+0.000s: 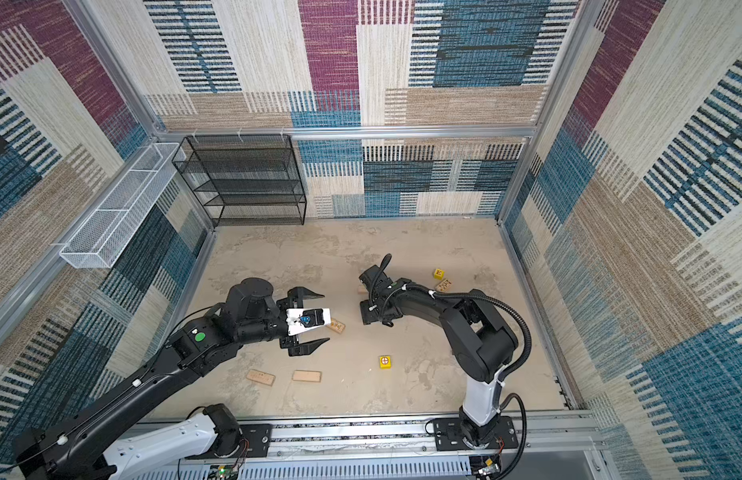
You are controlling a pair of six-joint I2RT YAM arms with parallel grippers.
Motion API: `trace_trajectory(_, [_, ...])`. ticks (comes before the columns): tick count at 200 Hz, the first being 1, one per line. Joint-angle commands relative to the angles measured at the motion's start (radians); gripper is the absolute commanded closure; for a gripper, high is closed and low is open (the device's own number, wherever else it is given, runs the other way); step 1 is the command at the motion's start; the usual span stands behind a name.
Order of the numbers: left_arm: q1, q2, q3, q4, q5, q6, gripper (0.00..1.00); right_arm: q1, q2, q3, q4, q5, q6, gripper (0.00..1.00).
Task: Build the wood block tower
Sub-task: 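Carry the held bar toward the bar with printed characters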
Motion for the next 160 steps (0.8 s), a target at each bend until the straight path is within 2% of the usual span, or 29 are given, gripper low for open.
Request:
trace_trajectory(1, [0.001, -0.008, -0.003, 0.010, -0.006, 0.018, 0.01, 0.006, 0.019, 0.013, 0.057, 0.025, 0.083, 0.49])
trace_trajectory(31, [0.001, -0.019, -0.007, 0.010, -0.013, 0.023, 0.01, 0.007, 0.040, 0.029, 0.090, 0.034, 0.128, 0.45])
trace_trajectory(68, [0.001, -0.035, -0.019, 0.019, -0.022, 0.029, 0.01, 0.009, 0.021, 0.022, 0.116, 0.069, 0.154, 0.25])
trace_trajectory(132, [0.001, -0.039, -0.025, 0.026, -0.026, 0.031, 0.01, 0.009, -0.016, -0.007, 0.110, 0.001, 0.123, 0.06])
trace_trajectory(160, [0.001, -0.038, -0.025, 0.027, -0.030, 0.029, 0.01, 0.009, -0.017, -0.012, 0.103, 0.000, 0.112, 0.08])
